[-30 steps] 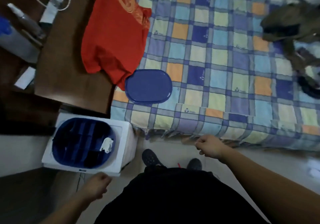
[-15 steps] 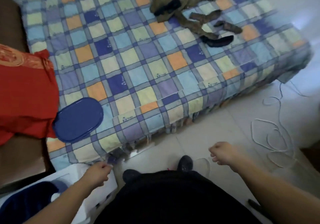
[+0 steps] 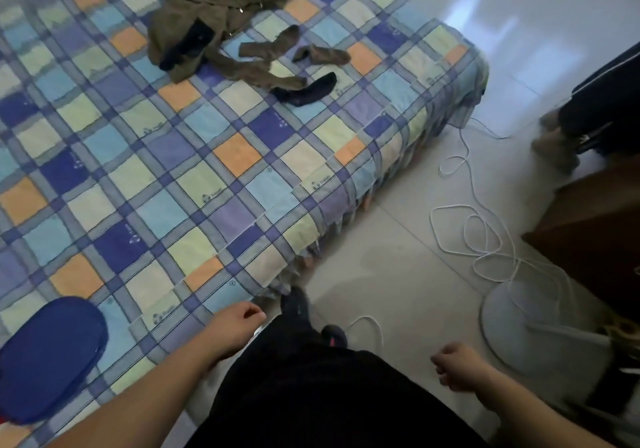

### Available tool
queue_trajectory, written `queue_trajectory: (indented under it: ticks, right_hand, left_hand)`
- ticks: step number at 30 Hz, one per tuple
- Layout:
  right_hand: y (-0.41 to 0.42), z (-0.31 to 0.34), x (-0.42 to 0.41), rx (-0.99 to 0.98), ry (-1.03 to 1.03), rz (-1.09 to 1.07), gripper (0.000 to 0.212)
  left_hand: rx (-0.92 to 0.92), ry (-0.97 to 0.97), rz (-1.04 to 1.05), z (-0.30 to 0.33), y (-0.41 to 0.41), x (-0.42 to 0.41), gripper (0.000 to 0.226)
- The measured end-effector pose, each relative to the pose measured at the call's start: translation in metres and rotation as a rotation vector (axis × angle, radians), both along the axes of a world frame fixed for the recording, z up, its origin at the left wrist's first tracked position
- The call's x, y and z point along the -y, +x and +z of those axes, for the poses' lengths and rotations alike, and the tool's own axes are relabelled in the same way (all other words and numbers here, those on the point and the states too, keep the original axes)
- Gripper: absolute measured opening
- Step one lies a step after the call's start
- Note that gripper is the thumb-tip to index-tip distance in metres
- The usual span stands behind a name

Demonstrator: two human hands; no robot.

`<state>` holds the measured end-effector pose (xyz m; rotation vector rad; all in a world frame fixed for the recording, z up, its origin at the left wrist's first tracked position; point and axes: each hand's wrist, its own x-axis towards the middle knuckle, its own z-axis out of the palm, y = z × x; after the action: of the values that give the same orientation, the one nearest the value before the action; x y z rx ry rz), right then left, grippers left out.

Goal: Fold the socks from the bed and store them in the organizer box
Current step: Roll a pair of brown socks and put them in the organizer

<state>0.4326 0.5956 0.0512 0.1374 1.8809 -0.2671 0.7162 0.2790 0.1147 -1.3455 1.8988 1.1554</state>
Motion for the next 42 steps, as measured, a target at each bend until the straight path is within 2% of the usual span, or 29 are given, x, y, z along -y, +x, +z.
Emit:
queue_trajectory:
  ticks: [4,10,16,22,29,34,37,42]
  right_hand:
    - [-0.034,0.012,0.058,-0.029,-0.106,-0.102,0.013]
    - [-0.088,0.034,0.148,-0.078,-0.194,-0.13,0.008]
    - [-0.142,0.048,0.213,-0.15,-0.232,-0.137,0.011]
    - [-0.196,0.058,0.213,-0.226,-0.192,-0.14,0.017]
    - [-0.299,0.041,0.178,-0.133,-0.056,-0.129,0.019]
    - [-0.411,0.039,0.178,-0.088,-0.063,0.087,0.019]
    - [-0.486,0.041,0.182,-0.096,-0.066,0.204,0.018]
    - [-0.6,0.028,0.212,-0.202,-0.003,0.374,0.023]
  left_hand:
    - [0.1,0.061,-0.063,-0.016,-0.013,0.024,0.02]
    - [0.206,0.081,-0.216,-0.029,-0.046,0.1,0.02]
    - [0.129,0.074,-0.053,-0.022,-0.134,0.206,0.023]
    - [-0.051,0.018,0.131,-0.01,-0.255,0.272,0.02]
    - [-0.063,0.0,0.016,-0.01,-0.372,0.251,0.025]
    - [0.062,0.032,0.061,-0.023,-0.429,0.192,0.021]
    - [0.146,0.07,-0.02,-0.024,-0.464,0.163,0.02]
    - [0.088,0.029,-0.028,-0.015,-0.53,0.16,0.023]
